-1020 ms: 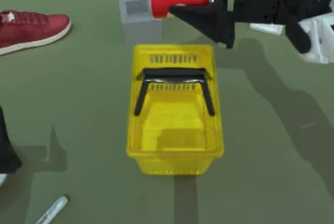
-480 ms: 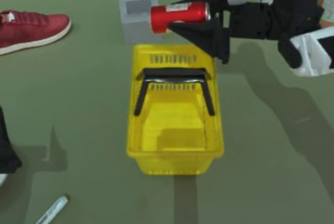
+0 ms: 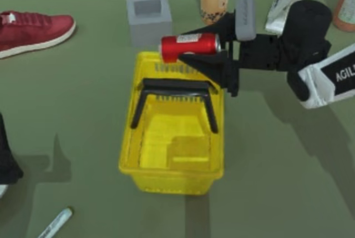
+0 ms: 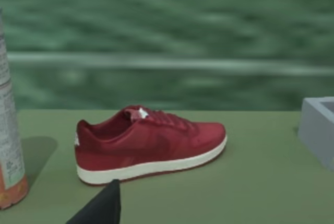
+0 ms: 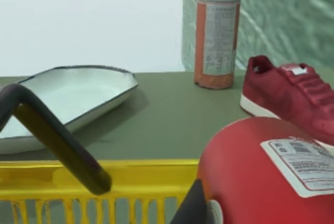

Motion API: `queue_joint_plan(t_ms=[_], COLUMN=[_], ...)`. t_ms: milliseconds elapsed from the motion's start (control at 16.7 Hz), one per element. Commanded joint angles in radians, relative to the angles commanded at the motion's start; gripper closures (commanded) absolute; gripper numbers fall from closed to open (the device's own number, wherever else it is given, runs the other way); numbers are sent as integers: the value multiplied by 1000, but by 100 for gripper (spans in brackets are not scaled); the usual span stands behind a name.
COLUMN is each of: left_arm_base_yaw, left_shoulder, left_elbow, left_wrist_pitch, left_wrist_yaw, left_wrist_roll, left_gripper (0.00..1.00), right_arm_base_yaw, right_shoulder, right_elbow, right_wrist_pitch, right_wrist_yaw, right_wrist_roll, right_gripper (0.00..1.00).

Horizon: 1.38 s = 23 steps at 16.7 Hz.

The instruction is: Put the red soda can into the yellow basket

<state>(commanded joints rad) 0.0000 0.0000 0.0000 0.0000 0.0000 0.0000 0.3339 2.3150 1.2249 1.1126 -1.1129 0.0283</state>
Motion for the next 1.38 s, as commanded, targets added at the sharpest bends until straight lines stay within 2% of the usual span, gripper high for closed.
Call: queue_joint_plan(t_ms=[120, 900, 1380], left_arm_base_yaw=[0, 0, 0], left_shoulder=[0, 0, 0], left_elbow=[0, 0, 0], left_wrist_pitch=[0, 0, 0], left_wrist_yaw=[0, 0, 0], left_wrist_roll=[0, 0, 0], left_gripper=[0, 0, 0], right_arm_base_yaw=[0, 0, 0], right_shoulder=[0, 0, 0], right_elbow=[0, 0, 0], right_wrist_pitch=[0, 0, 0], right_wrist_yaw=[0, 0, 0], right_wrist_roll=[0, 0, 0], right_gripper=[100, 2, 0])
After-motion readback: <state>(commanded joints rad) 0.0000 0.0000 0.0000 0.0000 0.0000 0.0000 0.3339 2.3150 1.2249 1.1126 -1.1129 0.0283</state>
